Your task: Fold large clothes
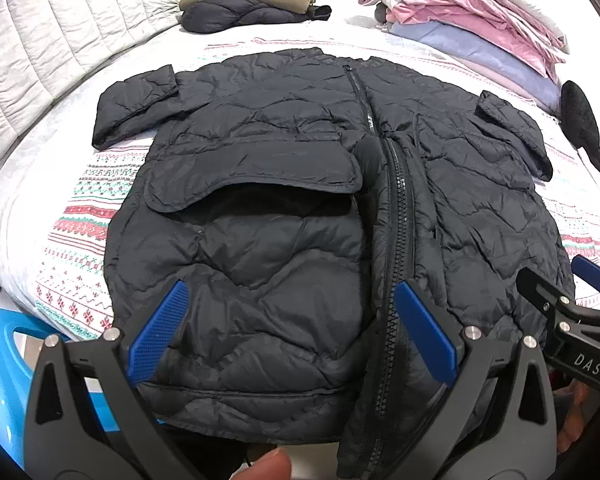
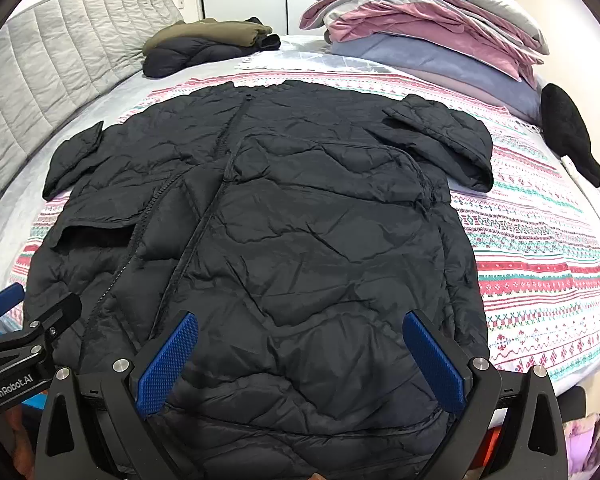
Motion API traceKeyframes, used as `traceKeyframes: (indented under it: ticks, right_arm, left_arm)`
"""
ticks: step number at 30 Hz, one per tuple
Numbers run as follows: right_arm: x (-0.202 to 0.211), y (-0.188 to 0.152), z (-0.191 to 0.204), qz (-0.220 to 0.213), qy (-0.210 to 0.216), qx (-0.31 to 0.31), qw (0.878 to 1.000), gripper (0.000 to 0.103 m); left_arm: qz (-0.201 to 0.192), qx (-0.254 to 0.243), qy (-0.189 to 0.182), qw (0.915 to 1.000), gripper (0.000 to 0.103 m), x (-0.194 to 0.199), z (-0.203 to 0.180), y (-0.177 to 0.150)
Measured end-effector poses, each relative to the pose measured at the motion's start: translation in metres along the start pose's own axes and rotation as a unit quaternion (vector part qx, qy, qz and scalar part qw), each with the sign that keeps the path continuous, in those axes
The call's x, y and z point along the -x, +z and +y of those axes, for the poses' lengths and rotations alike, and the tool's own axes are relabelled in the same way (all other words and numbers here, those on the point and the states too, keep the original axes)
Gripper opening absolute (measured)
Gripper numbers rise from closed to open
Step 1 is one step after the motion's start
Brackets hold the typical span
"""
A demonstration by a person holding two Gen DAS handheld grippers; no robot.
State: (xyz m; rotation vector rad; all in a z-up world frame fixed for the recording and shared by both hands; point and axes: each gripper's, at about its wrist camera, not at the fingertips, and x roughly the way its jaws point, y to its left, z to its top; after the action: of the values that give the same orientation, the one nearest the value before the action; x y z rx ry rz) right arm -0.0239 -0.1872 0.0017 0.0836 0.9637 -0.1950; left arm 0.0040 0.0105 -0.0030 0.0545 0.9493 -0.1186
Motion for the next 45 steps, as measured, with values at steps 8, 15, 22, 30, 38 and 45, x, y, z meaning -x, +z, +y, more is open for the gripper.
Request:
traceKeyframes:
  ticks: [8, 15, 22, 30, 38, 45]
  right_arm:
    - [0.001, 0.002, -0.002, -0.004, -0.013, 0.003, 1.000, 0.103]
    - [0.000, 0.010, -0.007, -0.007, -0.027, 0.008, 1.000, 0.103]
    - [0.008, 0.038, -0.033, -0.007, 0.010, 0.021, 1.000, 0.103]
    - [-0.027, 0.094, -0.125, 0.037, 0.091, -0.054, 0.994, 0.103]
    - [-0.126, 0.121, -0.221, 0.093, 0.112, -0.181, 0.973, 0.100]
    - [-0.192, 0.146, -0.232, 0.056, 0.167, -0.230, 0.957, 0.065]
  left_arm:
    - [0.016, -0.005, -0.040, 0.9991, 0.103, -0.006, 0.001, 0.005]
    - [0.022, -0.023, -0.075, 0.9967, 0.103, -0.001, -0.002, 0.017]
    - [0.058, -0.001, -0.154, 0.9864, 0.103, -0.007, 0.048, 0.057]
    - [0.046, 0.061, -0.100, 0.9920, 0.102, -0.049, 0.136, 0.117]
    - [0.107, 0.124, -0.109, 0.9804, 0.097, -0.160, 0.191, 0.152]
    - [0.090, 0.128, -0.091, 0.9835, 0.060, -0.215, 0.191, 0.180]
